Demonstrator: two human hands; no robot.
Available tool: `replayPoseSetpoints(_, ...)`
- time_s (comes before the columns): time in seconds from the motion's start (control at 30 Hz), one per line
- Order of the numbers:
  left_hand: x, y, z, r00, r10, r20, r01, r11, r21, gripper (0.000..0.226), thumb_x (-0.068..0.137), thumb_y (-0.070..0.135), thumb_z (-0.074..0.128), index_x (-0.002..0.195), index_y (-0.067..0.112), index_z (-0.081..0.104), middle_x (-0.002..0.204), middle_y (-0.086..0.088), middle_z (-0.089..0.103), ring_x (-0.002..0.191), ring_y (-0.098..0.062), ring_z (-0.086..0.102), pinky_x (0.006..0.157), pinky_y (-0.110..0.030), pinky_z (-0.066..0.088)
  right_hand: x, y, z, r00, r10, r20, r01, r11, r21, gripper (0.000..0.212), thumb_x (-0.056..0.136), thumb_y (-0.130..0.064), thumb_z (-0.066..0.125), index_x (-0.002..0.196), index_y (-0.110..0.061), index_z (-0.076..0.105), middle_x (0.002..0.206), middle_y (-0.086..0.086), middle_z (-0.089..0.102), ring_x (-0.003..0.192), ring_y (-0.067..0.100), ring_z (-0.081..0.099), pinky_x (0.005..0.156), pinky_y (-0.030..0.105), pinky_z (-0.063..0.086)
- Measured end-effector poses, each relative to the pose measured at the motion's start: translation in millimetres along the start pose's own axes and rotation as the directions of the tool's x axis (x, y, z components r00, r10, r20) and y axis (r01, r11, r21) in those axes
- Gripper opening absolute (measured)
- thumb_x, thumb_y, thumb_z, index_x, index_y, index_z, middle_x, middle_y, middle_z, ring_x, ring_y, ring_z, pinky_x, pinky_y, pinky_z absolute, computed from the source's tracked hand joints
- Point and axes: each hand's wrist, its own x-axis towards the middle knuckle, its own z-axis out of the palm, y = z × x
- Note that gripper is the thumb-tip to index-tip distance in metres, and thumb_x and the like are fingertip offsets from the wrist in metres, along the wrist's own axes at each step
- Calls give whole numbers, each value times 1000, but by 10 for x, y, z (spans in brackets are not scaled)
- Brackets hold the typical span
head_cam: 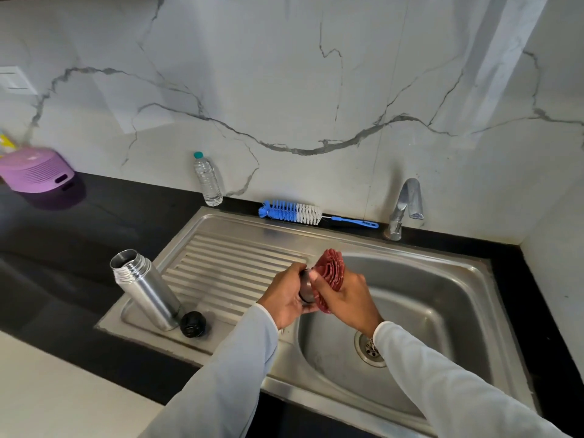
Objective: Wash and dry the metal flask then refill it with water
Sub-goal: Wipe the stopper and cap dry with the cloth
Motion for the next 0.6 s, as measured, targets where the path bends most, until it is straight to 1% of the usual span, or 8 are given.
replayPoseSetpoints(0.07,9,-86,-118,999,-1,-42,2,1000,31,38,104,34,43,121,9,66,102,-17,77,93,-34,74,83,-45,58,16,-44,119,991,130,5,-130,983,131,40,91,-62,61,74,-25,66,68,-3,72,65,7,70,66,30,59)
replayPoseSetpoints(0.17,-20,-237,-303,997,-63,-39,63,998,3,36,103,38,47,116,10,65,96,-17,76,81,-31,71,73,-39,56,90,-5,292,945,316,83,-327,920,216,44,86,-63,66,82,-20,73,75,-2,76,71,10,73,74,34,60)
replayPoseSetpoints(0.27,-47,-349,-523,992,-119,-46,113,987,-115,32,100,39,53,108,9,63,86,-18,70,70,-29,65,62,-35,56,125,74,541,872,439,218,-488,815,311,39,83,-58,74,90,-19,74,83,0,78,83,20,75,85,42,61)
replayPoseSetpoints(0.33,-56,-401,-653,989,-129,-70,112,972,-207,36,99,42,55,109,8,60,81,-16,67,66,-28,64,53,-34,56,99,88,712,828,489,273,-560,736,381,33,83,-48,79,94,-18,74,86,2,79,87,23,76,88,45,60)
replayPoseSetpoints(0.37,-61,-434,-720,989,-122,-83,98,964,-247,38,99,44,56,111,9,59,81,-15,67,65,-26,65,54,-34,57,78,69,798,807,509,299,-590,708,388,31,82,-46,80,96,-18,75,88,2,79,86,22,76,89,45,60)
replayPoseSetpoints(0.43,-68,-494,-840,985,-106,-137,63,955,-288,46,99,49,57,120,8,57,89,-15,67,67,-25,67,57,-37,59,39,6,941,772,525,357,-634,670,386,31,82,-42,82,100,-17,75,90,3,79,86,21,76,88,43,61)
replayPoseSetpoints(0.5,-97,-543,-932,972,-104,-209,42,958,-282,60,98,59,55,129,7,53,102,-16,68,76,-26,71,59,-39,60,1,-72,1051,748,533,396,-663,639,390,29,83,-38,82,100,-16,76,89,3,79,85,20,76,85,41,62)
replayPoseSetpoints(0.6,-163,-612,-1068,901,-57,-430,9,994,-113,84,92,74,49,145,9,38,122,-18,65,86,-32,74,58,-41,62,-66,-132,1244,740,544,397,-671,643,369,26,82,-37,83,98,-18,76,85,2,79,82,20,76,83,41,62)
